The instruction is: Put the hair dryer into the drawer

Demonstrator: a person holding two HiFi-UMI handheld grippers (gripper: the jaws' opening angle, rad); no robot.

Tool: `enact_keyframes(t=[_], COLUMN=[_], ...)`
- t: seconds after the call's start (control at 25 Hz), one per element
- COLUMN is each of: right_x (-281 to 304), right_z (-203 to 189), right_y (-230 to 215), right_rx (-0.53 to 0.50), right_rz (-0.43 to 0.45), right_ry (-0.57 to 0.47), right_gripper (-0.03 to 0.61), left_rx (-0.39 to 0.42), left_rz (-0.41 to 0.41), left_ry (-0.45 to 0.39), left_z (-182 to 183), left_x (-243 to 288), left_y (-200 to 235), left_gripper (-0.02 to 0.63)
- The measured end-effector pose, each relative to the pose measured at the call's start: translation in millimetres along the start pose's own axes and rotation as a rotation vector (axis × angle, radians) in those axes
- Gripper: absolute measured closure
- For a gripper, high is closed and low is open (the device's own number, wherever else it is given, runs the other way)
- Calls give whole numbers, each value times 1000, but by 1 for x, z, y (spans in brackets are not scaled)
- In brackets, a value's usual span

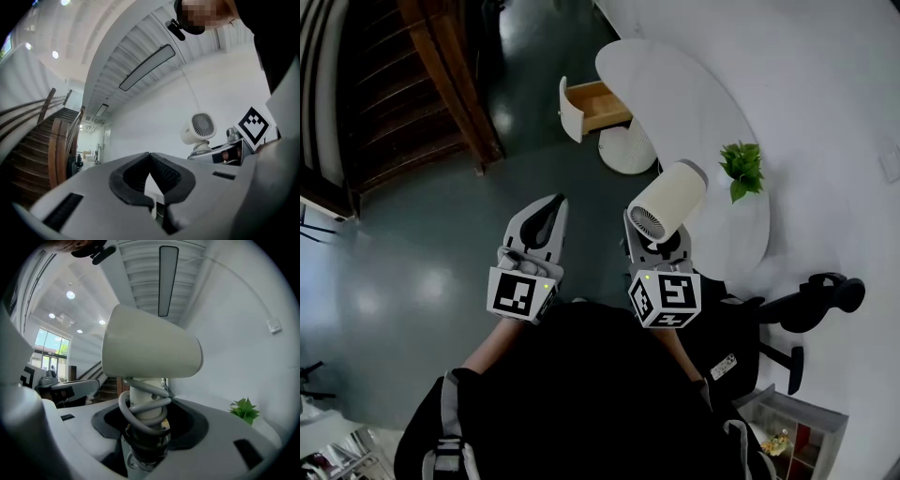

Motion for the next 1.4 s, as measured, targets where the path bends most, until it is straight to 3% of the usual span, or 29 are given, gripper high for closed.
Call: enact_keyframes(t=[0.36, 0.64, 1.0, 1.4], right_x=[24, 87, 201, 291], right_z=[-13, -14, -2, -2], right_y=[-4, -8, -15, -22], right_rx=[13, 13, 18, 36], right_rz=[37, 33, -13, -100], right_ry=[30, 39, 59, 88], right_gripper=[336, 336, 336, 336], left_rx=[-13, -25, -17, -36], left_rz=[46, 23, -60, -142], left_ry=[18, 10, 13, 102], left_z=[-6, -14, -1, -16], left_x=[14, 54, 142, 215], left_y=[19, 65, 150, 225], left_gripper=[606, 606, 606, 606])
Point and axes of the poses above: the fingertips, and each gripper's own axes: x forward along the fingers, y to its left, z out of its top, the point moved 3 cm from there along -x, backward along the fingers, and after that the axes turned 10 degrees about -x, right-handed, at the moved point
